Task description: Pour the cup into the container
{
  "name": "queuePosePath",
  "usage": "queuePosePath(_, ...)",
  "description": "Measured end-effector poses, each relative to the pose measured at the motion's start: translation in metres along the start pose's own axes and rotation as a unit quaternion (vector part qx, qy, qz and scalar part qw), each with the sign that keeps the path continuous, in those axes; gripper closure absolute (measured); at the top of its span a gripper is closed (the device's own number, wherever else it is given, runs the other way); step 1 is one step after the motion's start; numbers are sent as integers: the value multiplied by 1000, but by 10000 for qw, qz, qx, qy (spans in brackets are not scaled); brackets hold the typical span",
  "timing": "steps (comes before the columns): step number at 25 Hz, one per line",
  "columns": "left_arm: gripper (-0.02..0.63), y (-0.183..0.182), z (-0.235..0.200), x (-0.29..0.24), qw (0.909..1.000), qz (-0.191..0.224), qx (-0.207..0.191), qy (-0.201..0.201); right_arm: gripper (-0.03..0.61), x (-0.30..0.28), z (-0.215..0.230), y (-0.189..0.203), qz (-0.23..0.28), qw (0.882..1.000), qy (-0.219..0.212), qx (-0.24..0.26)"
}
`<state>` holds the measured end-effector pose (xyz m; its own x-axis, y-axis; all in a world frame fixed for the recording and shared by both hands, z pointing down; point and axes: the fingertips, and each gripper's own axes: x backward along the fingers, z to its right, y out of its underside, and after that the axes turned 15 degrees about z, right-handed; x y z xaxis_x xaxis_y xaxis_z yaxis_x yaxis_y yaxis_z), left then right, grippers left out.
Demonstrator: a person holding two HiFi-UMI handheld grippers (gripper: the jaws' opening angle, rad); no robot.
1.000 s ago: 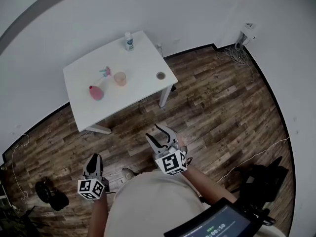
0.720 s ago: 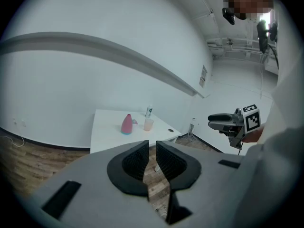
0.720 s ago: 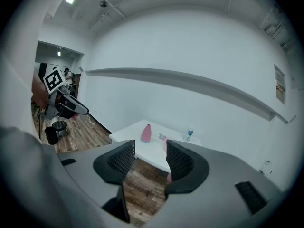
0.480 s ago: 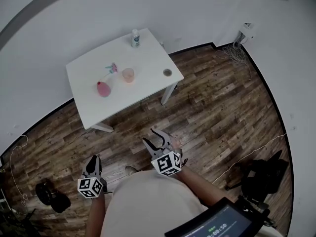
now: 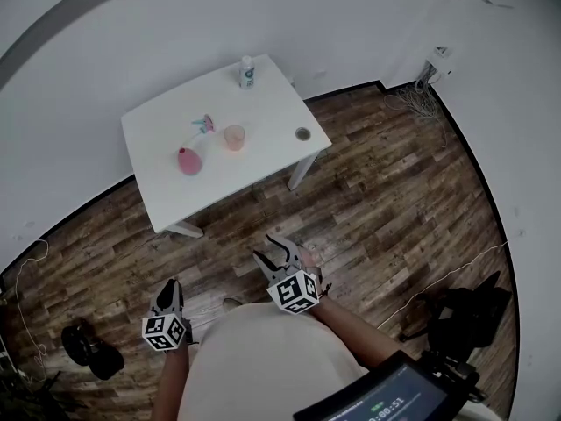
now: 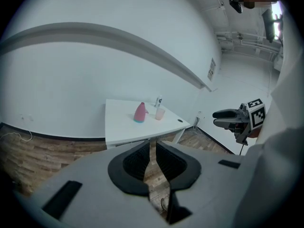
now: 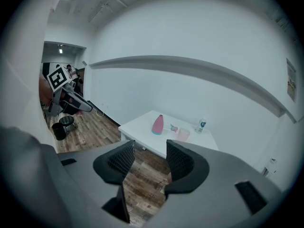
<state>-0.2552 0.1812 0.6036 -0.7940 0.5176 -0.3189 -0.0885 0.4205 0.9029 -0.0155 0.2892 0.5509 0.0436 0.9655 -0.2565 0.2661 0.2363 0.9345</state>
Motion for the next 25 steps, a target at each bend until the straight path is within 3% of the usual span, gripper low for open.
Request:
queuePosePath(15,561,9,12,-5,9998,-174,-64,-42,370,5,15,18,-240,9997,-30,15)
queuePosePath(17,561,10,13,-4,9998,-187,-56,-52,417,8,20,26,-397,9992,55,-5)
queuePosePath(25,561,10,28,-2,9998,-191,-69,-9,434,19,32,19,-245,9995,104,-155)
